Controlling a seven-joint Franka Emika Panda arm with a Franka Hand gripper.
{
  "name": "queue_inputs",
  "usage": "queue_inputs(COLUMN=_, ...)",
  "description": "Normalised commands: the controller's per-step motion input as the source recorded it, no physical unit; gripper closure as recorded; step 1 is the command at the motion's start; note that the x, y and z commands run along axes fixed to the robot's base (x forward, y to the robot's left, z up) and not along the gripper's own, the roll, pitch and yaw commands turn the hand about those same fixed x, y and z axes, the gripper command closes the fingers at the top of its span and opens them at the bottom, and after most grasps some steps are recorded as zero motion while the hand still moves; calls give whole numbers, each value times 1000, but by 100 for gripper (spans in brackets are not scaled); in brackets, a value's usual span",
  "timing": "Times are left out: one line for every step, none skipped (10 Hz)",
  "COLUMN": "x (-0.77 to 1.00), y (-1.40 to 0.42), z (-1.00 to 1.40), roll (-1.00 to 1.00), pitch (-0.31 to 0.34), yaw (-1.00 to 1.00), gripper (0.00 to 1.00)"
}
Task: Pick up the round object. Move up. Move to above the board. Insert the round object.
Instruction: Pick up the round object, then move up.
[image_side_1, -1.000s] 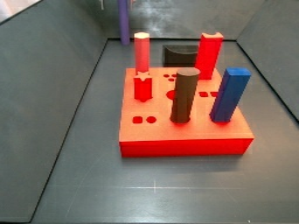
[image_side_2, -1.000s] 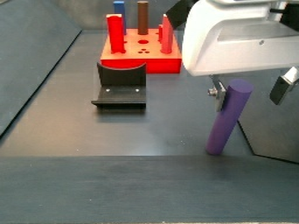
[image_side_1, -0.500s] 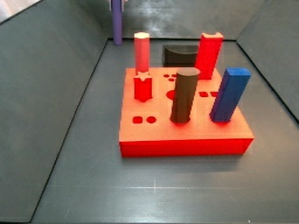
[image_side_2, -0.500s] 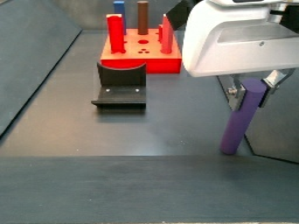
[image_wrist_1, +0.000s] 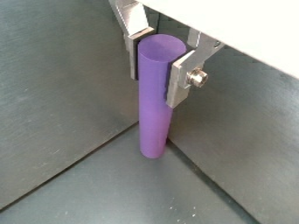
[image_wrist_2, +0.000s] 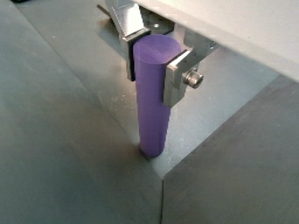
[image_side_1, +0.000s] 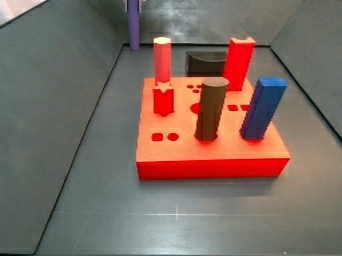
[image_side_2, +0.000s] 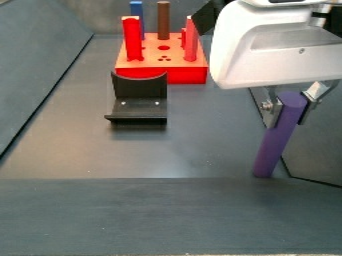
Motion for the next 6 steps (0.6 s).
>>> queue_inputs(x=0, y=0, z=0, roll=0, pitch=0, yaw=0, gripper=100)
queue_inputs(x=0, y=0, z=0, roll=0, pitch=0, yaw=0, gripper=100)
queue_inputs(x=0, y=0, z=0, roll=0, pitch=0, yaw=0, gripper=100)
queue_inputs(x=0, y=0, z=0, roll=0, pitch=0, yaw=0, gripper=100)
queue_inputs(x=0, y=0, z=833, roll=0, pitch=0, yaw=0, gripper=100)
queue_inputs(x=34, y=-64, z=795, roll=9, pitch=8, yaw=-27, gripper=100)
